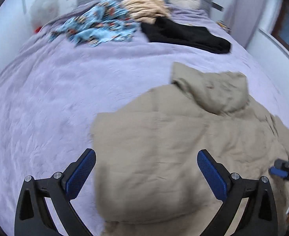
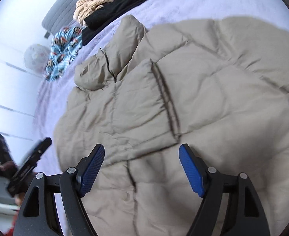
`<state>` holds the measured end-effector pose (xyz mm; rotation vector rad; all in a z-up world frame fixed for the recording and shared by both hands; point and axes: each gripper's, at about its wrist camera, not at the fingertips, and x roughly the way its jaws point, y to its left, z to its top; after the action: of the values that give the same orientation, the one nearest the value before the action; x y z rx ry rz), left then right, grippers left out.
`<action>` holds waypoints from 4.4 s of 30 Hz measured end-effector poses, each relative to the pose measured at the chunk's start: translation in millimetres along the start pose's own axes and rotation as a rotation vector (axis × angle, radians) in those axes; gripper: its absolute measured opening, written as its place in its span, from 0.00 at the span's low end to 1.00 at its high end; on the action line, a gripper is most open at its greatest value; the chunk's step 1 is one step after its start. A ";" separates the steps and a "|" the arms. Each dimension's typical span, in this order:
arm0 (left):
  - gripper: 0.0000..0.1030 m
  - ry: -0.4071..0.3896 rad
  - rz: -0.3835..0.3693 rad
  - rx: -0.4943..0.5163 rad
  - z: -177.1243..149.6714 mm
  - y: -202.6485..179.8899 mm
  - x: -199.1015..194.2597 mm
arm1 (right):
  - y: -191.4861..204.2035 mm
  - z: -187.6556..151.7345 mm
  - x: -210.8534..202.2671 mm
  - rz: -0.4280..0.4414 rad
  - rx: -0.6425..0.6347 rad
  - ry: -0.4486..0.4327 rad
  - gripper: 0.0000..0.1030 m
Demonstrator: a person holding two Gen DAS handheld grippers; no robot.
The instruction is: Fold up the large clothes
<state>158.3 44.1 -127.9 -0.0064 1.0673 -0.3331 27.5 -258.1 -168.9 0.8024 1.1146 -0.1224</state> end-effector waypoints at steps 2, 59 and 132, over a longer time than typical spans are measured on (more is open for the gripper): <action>1.00 0.043 -0.049 -0.158 10.8 53.1 21.8 | -8.1 7.1 15.1 0.037 0.089 0.012 0.78; 0.54 0.093 0.202 0.009 -2.1 14.0 57.4 | -31.2 41.6 -11.8 -0.270 -0.058 -0.121 0.06; 1.00 0.058 0.127 0.002 -11.9 -128.4 2.1 | -73.0 158.7 -136.3 0.262 0.082 -0.367 0.08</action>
<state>115.0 -76.7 -114.3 0.0729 1.1191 -0.2207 49.2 -450.5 -61.1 0.9484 0.6557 -0.0908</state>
